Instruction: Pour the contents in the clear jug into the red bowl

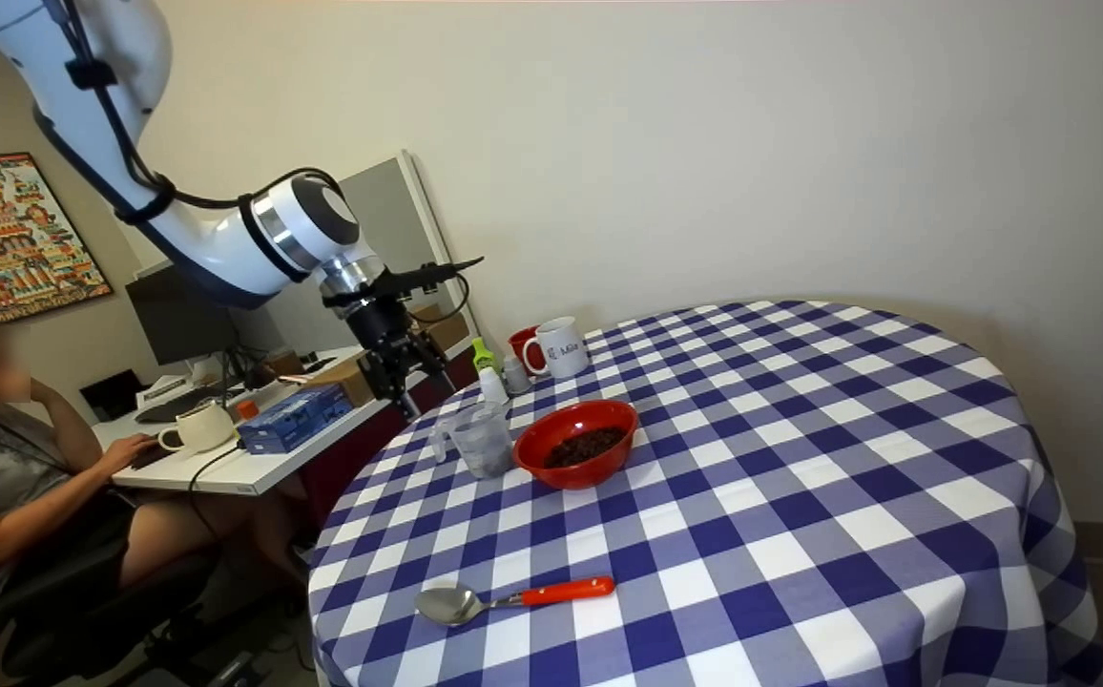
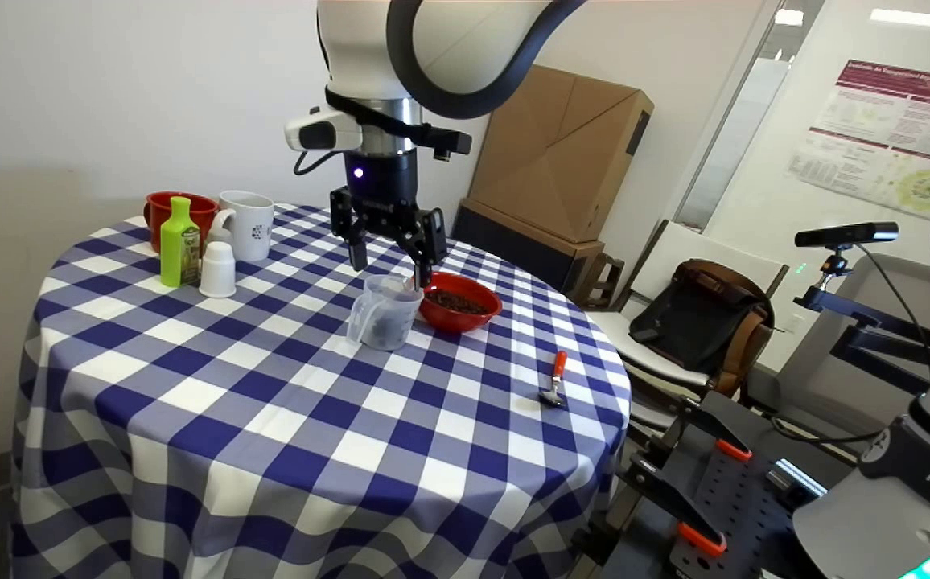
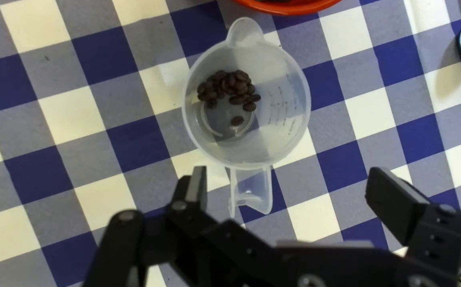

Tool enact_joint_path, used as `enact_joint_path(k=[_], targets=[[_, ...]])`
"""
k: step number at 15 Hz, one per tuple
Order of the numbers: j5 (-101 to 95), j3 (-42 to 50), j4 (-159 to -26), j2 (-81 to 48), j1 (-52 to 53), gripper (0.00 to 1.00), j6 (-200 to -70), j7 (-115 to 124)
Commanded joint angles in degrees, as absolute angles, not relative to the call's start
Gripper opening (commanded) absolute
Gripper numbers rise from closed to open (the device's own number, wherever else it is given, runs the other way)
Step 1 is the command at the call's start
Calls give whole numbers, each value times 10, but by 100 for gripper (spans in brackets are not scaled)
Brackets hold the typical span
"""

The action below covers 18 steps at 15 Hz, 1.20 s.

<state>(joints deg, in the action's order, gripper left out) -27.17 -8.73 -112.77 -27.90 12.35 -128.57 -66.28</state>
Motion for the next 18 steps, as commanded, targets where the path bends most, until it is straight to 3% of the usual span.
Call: enact_joint_path(k=[1,5,6,7,9,18], targets=[[-288,-86,-1084,-318,131,100,-1286,-648],[-287,-86,-1058,-342,136,100,-1281,-649],[-286,-86,-1054,-347,137,95,-1281,-650],[-285,-86,-1050,-351,137,74,-1280,-650],[-286,-85,-1046,-356,139,69,-1278,-650],[-284,-88,-1054,-347,142,4,-1272,-653]])
